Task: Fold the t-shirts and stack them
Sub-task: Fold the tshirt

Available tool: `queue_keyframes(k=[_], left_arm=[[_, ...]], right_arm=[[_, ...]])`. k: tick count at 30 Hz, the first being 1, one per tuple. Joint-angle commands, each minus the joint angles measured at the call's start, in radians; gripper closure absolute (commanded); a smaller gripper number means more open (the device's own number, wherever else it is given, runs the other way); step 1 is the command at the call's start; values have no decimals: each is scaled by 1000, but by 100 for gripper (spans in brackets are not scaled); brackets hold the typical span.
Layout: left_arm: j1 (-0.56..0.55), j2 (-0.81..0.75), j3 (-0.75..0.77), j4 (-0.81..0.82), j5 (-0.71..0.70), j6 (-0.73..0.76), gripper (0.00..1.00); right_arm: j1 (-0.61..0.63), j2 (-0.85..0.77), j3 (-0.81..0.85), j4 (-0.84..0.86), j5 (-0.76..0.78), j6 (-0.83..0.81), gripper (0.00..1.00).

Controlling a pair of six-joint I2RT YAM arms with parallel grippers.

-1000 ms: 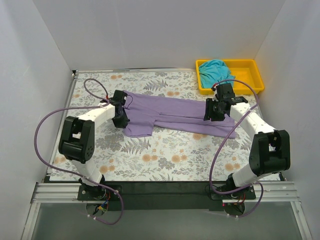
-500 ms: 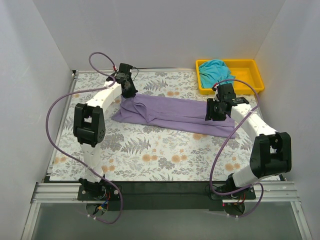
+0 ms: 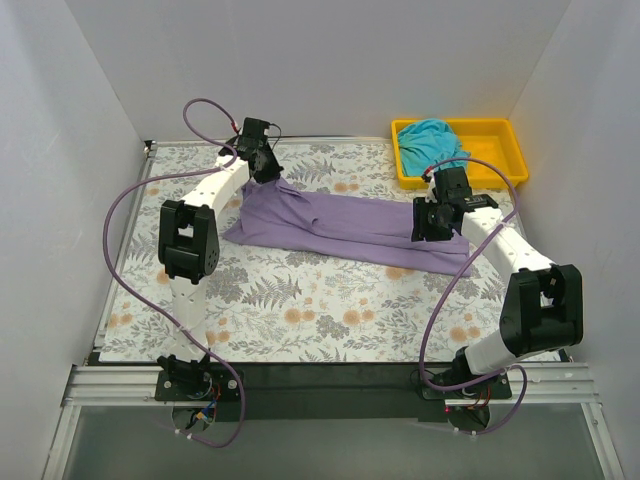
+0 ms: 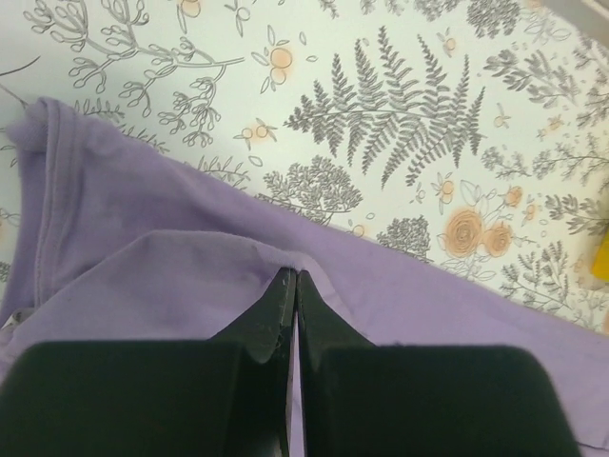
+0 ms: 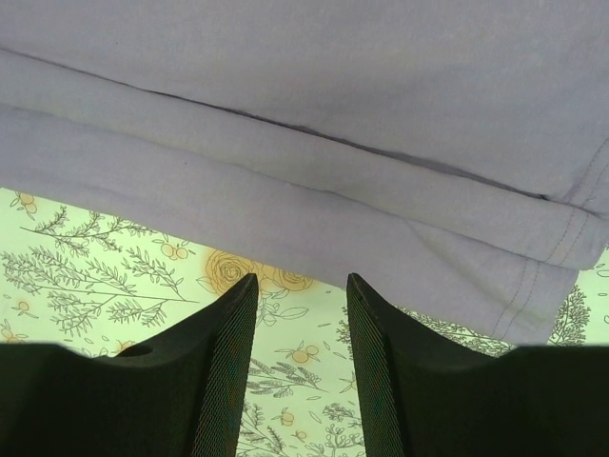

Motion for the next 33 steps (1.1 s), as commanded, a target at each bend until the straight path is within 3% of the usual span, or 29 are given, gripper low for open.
queue_keyframes(k=[1,16,19,20,21,23,27,33], left_arm=[[7,-7,33,52,8,-36,100],[27,-21,-82,158,25,-151,100],[33,-27,-113,160,22,-154,84],[36,-33,-124,163,18,-150,75],[37,-51,-145,164,13,-144,59],[41,-74,-167,164,-5,-121,52],[42,-189,-266,163,-53,-78,51],[48,-324,-487,138,-154,-36,57]], right_arm=[[4,-11,9,42,2,-32,58],[12,51,-80,76,11,17,60],[12,68,-103,93,20,34,60],[10,75,-112,99,51,40,61],[12,78,-117,110,54,45,61],[12,87,-118,119,54,57,62],[12,100,-114,141,54,71,62],[12,127,-103,154,54,83,63]])
